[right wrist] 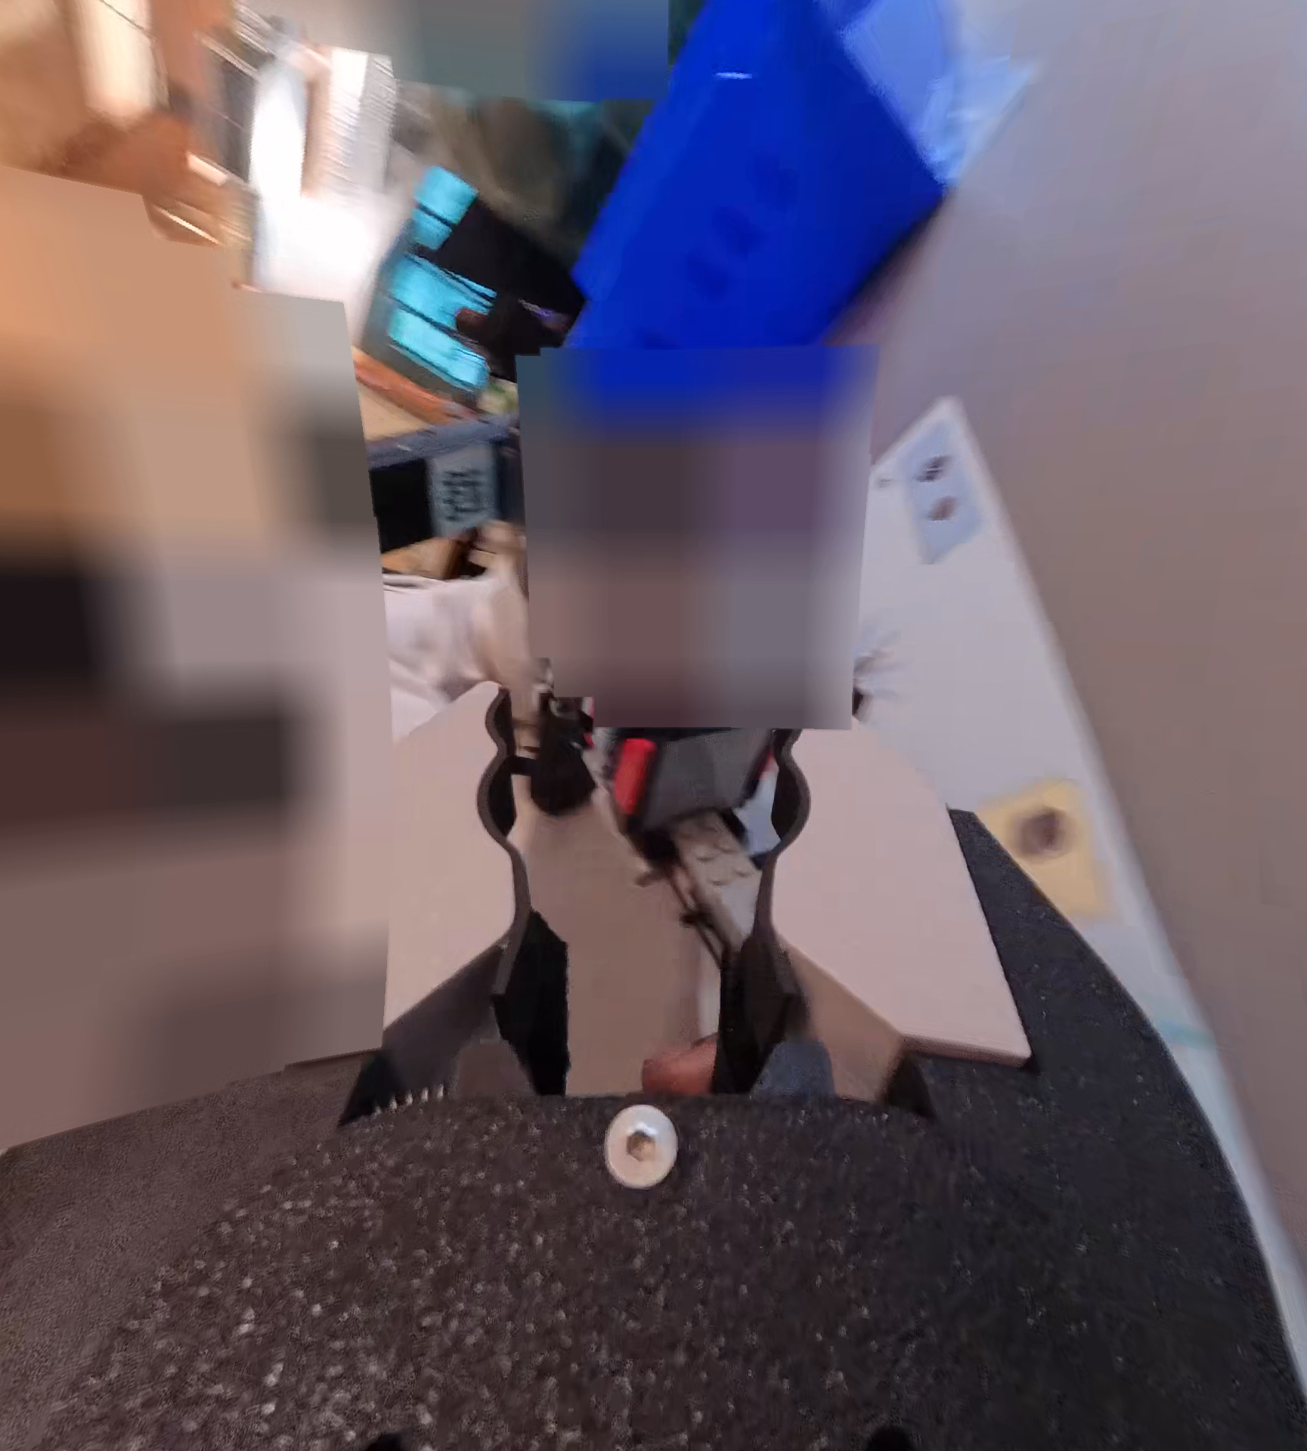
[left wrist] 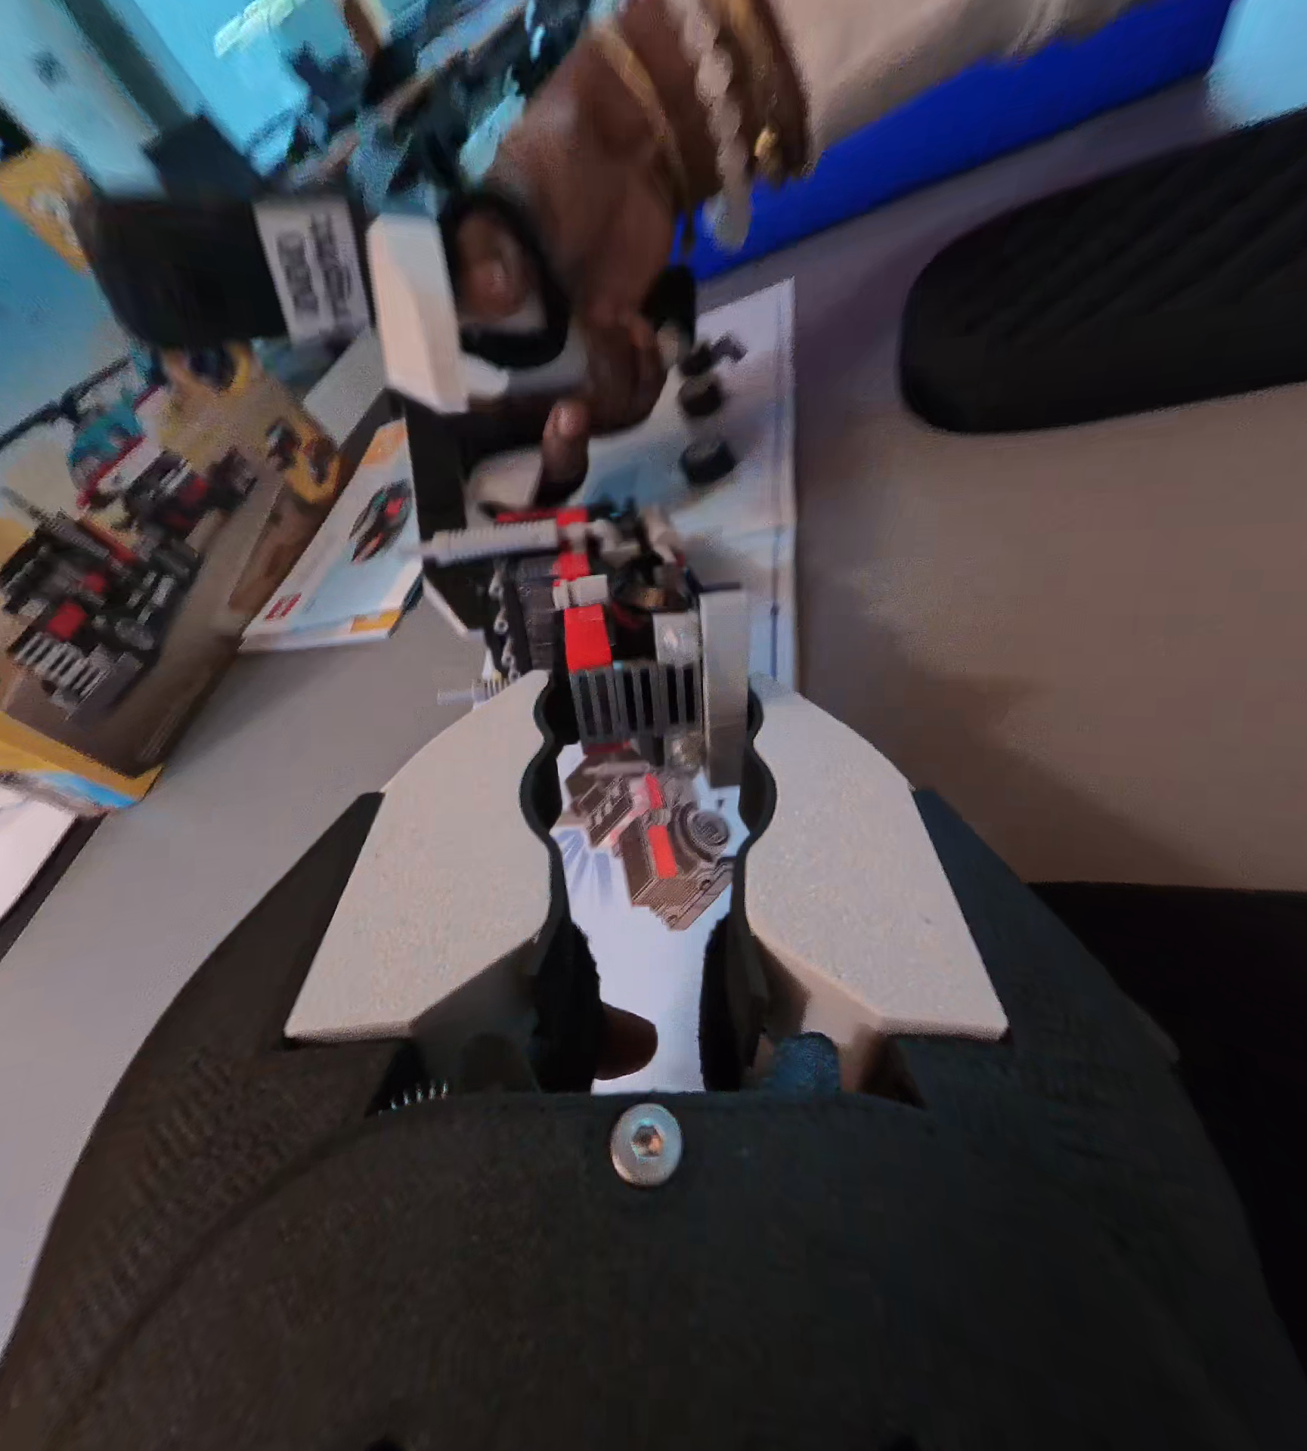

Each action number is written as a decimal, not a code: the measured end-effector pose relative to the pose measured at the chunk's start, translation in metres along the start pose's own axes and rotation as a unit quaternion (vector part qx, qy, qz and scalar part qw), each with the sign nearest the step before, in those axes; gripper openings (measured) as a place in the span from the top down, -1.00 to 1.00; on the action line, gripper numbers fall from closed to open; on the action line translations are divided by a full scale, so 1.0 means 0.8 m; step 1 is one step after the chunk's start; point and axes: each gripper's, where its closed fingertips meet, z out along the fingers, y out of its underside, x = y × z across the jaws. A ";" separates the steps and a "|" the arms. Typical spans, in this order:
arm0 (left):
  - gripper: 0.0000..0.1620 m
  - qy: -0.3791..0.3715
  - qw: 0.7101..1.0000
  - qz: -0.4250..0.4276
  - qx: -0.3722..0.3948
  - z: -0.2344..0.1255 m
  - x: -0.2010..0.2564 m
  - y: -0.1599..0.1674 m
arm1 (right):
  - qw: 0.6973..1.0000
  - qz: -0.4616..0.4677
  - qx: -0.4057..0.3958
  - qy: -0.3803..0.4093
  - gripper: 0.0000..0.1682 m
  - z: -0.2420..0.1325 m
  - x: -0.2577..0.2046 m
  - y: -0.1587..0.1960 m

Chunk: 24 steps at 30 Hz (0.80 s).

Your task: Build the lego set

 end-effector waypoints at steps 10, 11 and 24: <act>0.48 -0.013 0.999 0.008 -0.046 0.006 -0.005 0.016 | 0.873 -0.255 -0.107 0.402 0.54 -0.114 -0.030 0.050; 0.48 -0.012 0.999 0.008 -0.048 0.007 -0.005 0.017 | 0.855 -0.259 -0.142 0.427 0.59 -0.118 -0.018 0.072; 0.48 -0.010 0.999 0.003 -0.049 0.006 -0.005 0.017 | 0.834 -0.231 -0.262 0.427 0.73 -0.115 0.040 0.137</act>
